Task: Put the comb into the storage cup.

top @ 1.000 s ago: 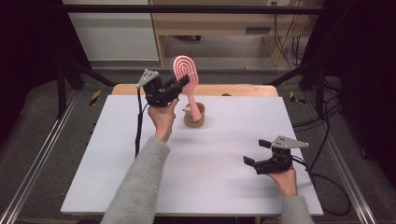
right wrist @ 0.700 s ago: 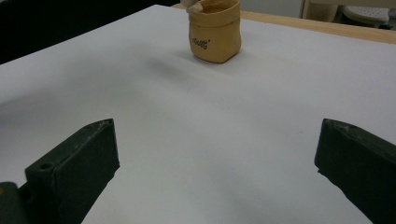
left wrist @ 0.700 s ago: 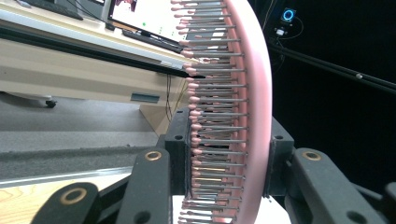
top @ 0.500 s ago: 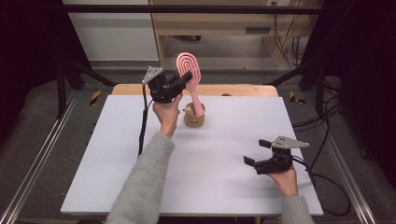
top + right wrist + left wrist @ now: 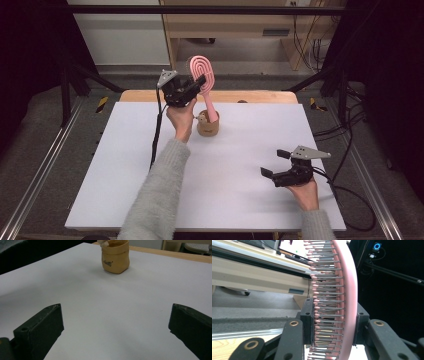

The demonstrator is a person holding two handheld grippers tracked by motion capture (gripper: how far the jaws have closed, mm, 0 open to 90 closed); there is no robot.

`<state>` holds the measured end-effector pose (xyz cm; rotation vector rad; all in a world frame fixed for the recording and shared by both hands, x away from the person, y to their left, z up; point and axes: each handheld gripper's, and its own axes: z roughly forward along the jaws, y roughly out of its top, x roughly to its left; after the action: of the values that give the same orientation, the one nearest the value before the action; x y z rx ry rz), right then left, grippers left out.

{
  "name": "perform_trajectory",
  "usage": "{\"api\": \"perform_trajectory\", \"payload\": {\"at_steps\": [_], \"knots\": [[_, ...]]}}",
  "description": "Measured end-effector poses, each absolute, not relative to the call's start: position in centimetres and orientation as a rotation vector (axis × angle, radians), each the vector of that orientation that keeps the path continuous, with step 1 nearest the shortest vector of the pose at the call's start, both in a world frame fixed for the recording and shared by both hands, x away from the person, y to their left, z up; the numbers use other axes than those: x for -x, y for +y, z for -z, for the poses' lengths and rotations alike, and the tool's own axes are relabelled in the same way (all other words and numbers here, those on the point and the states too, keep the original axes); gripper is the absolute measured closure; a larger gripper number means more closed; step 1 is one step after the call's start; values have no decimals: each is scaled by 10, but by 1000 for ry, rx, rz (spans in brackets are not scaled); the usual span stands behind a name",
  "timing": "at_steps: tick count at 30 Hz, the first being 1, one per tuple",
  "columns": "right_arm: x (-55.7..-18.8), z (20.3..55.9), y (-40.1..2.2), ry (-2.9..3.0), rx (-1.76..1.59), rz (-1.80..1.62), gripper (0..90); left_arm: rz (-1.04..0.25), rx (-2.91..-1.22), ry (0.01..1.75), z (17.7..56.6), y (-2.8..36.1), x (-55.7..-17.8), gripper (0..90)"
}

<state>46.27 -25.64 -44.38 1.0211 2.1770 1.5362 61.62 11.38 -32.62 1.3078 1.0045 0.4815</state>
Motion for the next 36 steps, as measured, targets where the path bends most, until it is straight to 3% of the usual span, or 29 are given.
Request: {"api": "perform_trajectory", "payload": {"at_steps": [36], "knots": [[-463, 444, -256, 2180, -1022, -1531, 1, -537, -1316, 1048, 350, 111, -639, 629]]}}
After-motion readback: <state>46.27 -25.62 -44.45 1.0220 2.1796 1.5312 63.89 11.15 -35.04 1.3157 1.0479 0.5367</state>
